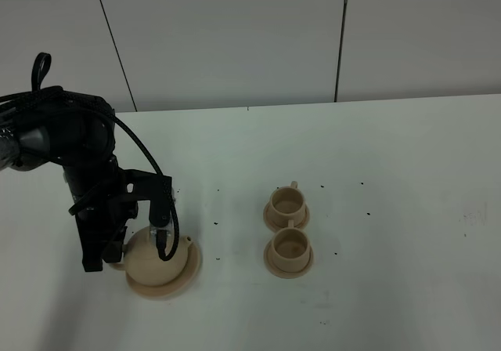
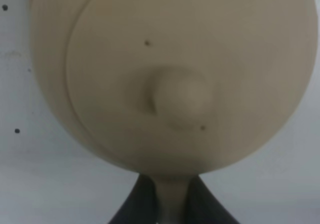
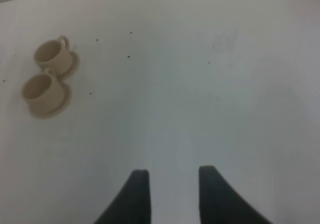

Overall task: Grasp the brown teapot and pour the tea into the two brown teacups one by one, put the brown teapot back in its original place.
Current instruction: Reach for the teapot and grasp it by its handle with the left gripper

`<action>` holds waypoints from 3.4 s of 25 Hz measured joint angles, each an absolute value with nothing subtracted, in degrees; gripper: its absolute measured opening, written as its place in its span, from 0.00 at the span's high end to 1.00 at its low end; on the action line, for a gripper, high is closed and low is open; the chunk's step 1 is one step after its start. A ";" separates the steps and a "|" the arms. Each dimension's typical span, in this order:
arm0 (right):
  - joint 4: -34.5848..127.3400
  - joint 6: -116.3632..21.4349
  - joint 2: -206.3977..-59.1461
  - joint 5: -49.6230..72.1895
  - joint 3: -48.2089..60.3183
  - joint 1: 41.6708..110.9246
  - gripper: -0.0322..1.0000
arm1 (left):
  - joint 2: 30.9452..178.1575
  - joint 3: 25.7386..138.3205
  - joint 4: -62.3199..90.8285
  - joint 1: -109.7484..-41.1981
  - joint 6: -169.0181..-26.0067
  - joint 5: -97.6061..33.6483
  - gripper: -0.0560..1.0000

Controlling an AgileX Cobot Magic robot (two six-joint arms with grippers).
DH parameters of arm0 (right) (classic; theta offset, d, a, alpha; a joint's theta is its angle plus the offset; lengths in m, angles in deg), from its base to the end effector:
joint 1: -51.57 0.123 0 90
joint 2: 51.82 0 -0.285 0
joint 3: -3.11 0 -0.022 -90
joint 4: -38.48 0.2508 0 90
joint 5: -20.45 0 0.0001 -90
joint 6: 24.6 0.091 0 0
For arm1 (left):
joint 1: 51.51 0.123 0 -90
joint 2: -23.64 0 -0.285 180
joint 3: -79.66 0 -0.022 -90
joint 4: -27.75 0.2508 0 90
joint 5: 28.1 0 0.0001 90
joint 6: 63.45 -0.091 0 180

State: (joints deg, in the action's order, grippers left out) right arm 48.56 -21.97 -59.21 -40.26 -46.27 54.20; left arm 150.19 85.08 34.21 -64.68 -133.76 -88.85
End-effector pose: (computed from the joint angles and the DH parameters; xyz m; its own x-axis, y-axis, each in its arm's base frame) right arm -0.0055 0.0137 0.2744 -0.4750 0.1090 -0.8732 -0.1193 0.9752 0.1867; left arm 0.3847 -0.0808 0.1506 -0.0567 0.9931 0.1026 0.9984 0.0571 -0.0009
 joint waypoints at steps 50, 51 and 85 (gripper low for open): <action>48.56 -21.97 -59.21 -40.26 -46.27 54.20 0.74 | 147.69 85.08 32.66 -64.68 -131.82 -88.94 0.79; 48.56 -21.97 -59.21 -40.26 -46.27 54.20 0.74 | 147.69 85.08 32.61 -64.68 -131.50 -88.99 0.79; 48.56 -21.97 -59.21 -40.26 -46.27 54.20 0.74 | 143.55 85.08 32.77 -64.68 -130.60 -89.30 0.79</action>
State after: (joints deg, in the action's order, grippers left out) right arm 48.56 -21.97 -59.21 -40.26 -46.27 54.20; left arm 143.55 85.08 32.77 -64.68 -130.60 -89.30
